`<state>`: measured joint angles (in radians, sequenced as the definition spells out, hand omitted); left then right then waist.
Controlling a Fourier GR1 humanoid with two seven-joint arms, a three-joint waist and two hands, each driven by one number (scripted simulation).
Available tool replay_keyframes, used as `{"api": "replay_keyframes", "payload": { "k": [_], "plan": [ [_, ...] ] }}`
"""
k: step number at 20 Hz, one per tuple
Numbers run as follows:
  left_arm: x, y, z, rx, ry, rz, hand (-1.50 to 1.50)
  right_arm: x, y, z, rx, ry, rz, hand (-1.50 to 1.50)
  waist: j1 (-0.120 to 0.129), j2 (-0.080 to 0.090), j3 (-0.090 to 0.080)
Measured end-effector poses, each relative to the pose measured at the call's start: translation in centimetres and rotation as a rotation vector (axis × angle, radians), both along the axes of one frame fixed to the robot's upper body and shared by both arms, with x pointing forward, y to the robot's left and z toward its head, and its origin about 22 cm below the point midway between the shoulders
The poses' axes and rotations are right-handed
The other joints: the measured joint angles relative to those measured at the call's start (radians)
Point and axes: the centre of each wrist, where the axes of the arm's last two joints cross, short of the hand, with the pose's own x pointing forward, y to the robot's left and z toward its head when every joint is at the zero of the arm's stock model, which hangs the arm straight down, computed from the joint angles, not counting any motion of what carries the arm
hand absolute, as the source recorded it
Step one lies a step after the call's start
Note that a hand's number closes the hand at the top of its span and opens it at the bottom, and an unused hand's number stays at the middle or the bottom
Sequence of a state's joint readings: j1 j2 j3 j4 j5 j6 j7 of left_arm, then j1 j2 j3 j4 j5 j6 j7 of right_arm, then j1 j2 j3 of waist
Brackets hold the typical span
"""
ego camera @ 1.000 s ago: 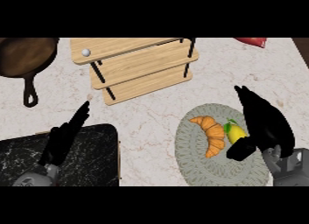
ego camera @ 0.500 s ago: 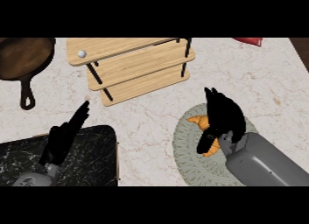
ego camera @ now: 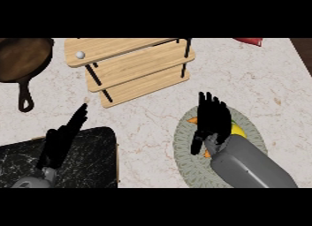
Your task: Pick the croissant from the placemat and place it in the tiered shelf
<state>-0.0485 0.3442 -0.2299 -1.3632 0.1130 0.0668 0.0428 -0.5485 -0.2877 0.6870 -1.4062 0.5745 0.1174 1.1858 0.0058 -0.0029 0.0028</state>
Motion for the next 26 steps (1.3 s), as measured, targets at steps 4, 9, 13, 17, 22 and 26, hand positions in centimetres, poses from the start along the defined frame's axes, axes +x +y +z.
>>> {"api": "replay_keyframes", "payload": {
  "k": [4,9,13,17,22,26],
  "plan": [
    [-0.2,0.0,-0.2,0.001,-0.008,0.006,0.0,-0.2,-0.4,-0.8,-0.033,0.001,-0.011,-1.5,-0.006,-0.002,0.002],
    [-0.4,-0.1,0.2,-0.003,-0.004,0.005,0.0,-0.1,-0.9,-1.6,-0.056,0.019,-0.023,-1.5,-0.005,-0.001,0.0],
    [-0.7,-0.1,0.0,-0.003,-0.01,0.002,0.0,0.1,-1.4,-2.2,-0.081,0.041,-0.034,-1.5,-0.005,0.0,0.0],
    [-0.1,-0.6,0.3,0.003,-0.004,0.006,0.0,0.3,-1.8,-2.8,-0.094,0.048,-0.041,-1.5,-0.006,0.001,0.0],
    [-0.4,-0.1,0.0,0.004,-0.004,0.0,0.0,0.3,-2.0,-4.0,-0.109,0.068,-0.052,-1.5,-0.004,0.001,0.0],
    [0.3,0.0,-0.2,-0.005,-0.007,0.001,0.0,0.6,-1.6,-5.0,-0.116,0.083,-0.061,1.5,-0.004,-0.002,0.001]
  ]
}}
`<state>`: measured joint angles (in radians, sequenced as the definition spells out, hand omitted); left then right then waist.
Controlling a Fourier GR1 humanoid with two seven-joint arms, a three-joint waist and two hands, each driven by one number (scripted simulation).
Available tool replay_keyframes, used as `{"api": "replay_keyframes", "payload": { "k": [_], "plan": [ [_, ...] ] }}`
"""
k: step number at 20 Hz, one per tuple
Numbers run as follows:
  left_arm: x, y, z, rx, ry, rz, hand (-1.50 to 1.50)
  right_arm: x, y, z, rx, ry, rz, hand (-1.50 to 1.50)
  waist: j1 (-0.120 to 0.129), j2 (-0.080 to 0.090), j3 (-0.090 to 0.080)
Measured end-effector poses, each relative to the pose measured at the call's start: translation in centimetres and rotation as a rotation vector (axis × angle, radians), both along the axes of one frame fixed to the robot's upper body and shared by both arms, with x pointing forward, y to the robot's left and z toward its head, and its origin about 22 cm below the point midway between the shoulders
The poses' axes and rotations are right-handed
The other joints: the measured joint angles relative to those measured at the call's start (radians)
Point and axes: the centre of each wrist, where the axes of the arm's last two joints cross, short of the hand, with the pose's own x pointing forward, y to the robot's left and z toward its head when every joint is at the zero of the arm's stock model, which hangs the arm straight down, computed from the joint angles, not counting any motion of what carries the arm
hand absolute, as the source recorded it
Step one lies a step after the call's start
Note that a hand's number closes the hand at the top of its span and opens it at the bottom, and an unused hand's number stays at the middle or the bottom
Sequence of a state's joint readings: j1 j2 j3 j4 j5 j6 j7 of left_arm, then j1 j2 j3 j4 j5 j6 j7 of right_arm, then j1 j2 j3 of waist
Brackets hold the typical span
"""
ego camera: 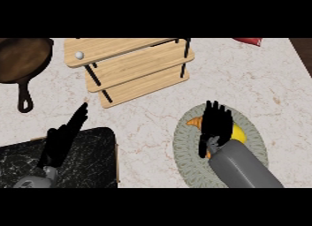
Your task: Pick the croissant from the placemat and place it in the tiered shelf
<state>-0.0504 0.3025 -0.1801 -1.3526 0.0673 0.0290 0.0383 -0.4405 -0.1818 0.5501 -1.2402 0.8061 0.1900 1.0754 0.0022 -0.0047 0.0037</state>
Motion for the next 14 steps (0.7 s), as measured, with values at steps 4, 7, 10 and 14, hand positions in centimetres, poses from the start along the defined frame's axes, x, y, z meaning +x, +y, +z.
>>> {"api": "replay_keyframes", "payload": {
  "k": [4,7,10,14],
  "plan": [
    [-0.5,0.2,0.1,-0.003,-0.001,0.002,0.0,0.5,-0.6,-0.4,0.006,0.008,0.011,1.5,0.002,-0.004,-0.003],
    [-0.3,-0.4,0.4,0.0,-0.005,0.0,0.0,0.3,0.2,-0.5,0.009,-0.005,0.033,1.5,0.0,-0.007,-0.006],
    [-0.4,0.0,-0.1,0.007,-0.007,0.003,0.0,0.6,0.0,-0.6,0.003,-0.018,0.044,1.5,0.0,-0.008,-0.006],
    [-0.6,-0.2,0.0,0.004,-0.004,-0.004,0.0,0.9,0.3,-0.7,-0.037,-0.053,0.041,1.5,0.001,-0.009,-0.006]
  ]
}}
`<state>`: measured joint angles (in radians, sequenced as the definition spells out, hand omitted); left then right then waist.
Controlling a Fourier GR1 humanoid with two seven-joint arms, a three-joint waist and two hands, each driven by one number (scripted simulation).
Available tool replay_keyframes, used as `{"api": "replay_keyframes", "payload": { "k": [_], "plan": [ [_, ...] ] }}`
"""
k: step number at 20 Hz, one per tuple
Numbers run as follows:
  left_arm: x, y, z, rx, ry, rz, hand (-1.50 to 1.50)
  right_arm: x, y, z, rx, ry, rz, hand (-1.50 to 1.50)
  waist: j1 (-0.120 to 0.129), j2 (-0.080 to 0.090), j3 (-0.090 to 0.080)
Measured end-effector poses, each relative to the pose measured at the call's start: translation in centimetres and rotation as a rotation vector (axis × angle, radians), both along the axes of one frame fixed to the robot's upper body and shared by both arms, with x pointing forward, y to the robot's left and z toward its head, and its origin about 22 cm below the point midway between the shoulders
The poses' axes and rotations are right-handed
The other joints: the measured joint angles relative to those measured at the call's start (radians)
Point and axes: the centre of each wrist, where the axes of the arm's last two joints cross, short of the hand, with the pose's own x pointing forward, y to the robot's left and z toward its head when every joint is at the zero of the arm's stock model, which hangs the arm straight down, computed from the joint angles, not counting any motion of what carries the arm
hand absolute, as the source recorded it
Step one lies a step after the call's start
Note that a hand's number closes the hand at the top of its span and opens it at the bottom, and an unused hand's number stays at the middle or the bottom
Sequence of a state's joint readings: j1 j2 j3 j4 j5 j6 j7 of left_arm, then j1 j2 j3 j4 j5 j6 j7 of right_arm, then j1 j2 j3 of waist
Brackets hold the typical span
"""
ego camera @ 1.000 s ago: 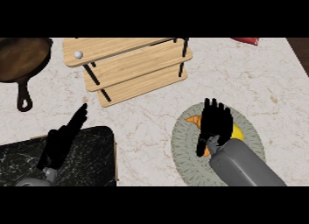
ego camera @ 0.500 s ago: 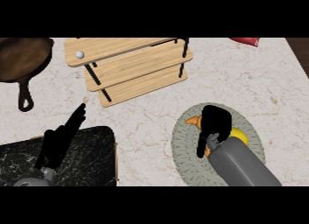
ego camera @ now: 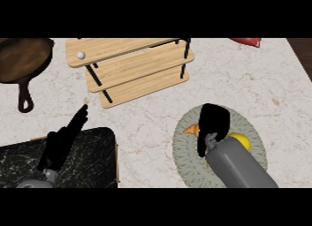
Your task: Pick the croissant from the placemat and place it in the tiered shelf
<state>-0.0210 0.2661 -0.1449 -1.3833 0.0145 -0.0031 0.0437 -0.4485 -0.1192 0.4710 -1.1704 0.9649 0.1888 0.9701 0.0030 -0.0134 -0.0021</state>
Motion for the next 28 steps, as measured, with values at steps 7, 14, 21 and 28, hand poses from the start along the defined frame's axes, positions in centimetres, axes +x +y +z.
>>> {"api": "replay_keyframes", "payload": {
  "k": [7,14,21,28],
  "plan": [
    [0.2,0.5,0.0,-0.006,-0.001,0.001,0.0,-1.3,1.6,1.9,-0.007,-0.124,0.021,1.5,-0.004,0.005,0.004],
    [-0.2,0.4,0.0,-0.004,0.009,0.012,0.0,-3.5,-0.4,7.0,0.174,-0.205,0.248,1.5,-0.013,0.006,0.006],
    [-0.4,0.3,-0.1,0.006,-0.004,0.01,0.0,-6.8,-2.2,15.1,0.238,-0.429,0.317,1.5,-0.015,0.006,0.007],
    [0.2,0.4,0.5,0.003,-0.001,0.003,0.0,-6.5,-3.0,22.1,0.411,-0.672,0.285,1.5,-0.004,0.01,0.005]
  ]
}}
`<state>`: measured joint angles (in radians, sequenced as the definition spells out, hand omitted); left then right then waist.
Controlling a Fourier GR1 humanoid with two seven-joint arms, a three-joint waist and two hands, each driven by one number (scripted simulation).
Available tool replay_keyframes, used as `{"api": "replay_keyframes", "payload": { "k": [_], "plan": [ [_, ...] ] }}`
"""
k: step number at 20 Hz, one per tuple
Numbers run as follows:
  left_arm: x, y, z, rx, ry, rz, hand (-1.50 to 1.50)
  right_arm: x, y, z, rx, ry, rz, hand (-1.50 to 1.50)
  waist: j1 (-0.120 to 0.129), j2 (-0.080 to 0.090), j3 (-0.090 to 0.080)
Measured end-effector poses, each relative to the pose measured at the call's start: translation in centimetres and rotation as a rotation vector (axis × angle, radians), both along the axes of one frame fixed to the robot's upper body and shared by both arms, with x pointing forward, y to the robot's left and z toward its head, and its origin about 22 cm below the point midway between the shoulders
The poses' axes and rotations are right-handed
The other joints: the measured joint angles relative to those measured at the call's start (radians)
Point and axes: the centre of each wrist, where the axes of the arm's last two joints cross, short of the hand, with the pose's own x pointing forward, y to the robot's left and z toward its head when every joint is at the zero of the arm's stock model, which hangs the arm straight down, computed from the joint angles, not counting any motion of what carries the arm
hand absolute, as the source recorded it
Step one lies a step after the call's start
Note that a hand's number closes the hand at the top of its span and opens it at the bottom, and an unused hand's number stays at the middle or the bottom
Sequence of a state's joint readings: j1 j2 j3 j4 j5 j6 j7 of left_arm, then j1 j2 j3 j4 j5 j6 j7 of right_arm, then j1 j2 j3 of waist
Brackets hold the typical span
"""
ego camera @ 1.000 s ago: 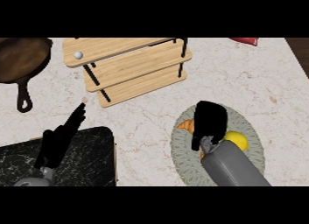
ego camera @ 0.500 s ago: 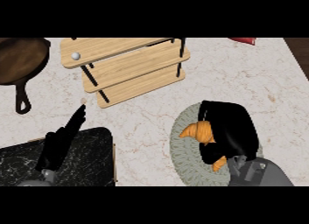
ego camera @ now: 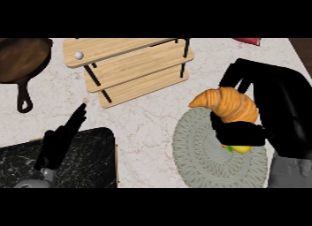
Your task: Pick the croissant from the placemat and place it in the tiered shelf
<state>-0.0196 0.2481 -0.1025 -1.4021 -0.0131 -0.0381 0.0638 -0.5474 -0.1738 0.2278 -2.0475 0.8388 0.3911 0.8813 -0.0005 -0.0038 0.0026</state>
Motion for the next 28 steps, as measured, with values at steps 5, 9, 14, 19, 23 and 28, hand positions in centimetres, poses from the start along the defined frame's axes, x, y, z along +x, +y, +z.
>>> {"api": "replay_keyframes", "payload": {
  "k": [5,9,14,19,23,28],
  "plan": [
    [0.2,-0.4,-0.4,0.012,0.001,-0.006,0.0,2.7,0.9,3.7,0.037,-0.061,-0.011,1.5,0.007,0.001,0.002],
    [0.2,-0.8,-0.3,0.011,-0.007,-0.012,0.0,6.4,2.3,5.6,0.03,-0.083,-0.05,1.5,0.017,0.004,0.001],
    [0.4,-1.4,0.1,0.003,0.002,-0.024,0.0,11.3,3.6,6.6,0.041,-0.085,-0.081,1.5,0.026,0.008,0.0],
    [0.3,-1.6,0.2,0.007,-0.011,-0.028,0.0,15.1,4.9,6.3,0.007,-0.073,-0.057,1.5,0.031,0.01,0.0],
    [0.7,-1.3,0.4,-0.001,-0.011,-0.034,0.0,17.6,6.2,5.4,-0.025,-0.049,-0.024,1.5,0.038,0.014,-0.001],
    [1.0,-1.6,0.3,0.004,-0.011,-0.04,0.0,19.7,8.1,3.9,-0.045,0.003,0.005,1.5,0.048,0.017,-0.001]
  ]
}}
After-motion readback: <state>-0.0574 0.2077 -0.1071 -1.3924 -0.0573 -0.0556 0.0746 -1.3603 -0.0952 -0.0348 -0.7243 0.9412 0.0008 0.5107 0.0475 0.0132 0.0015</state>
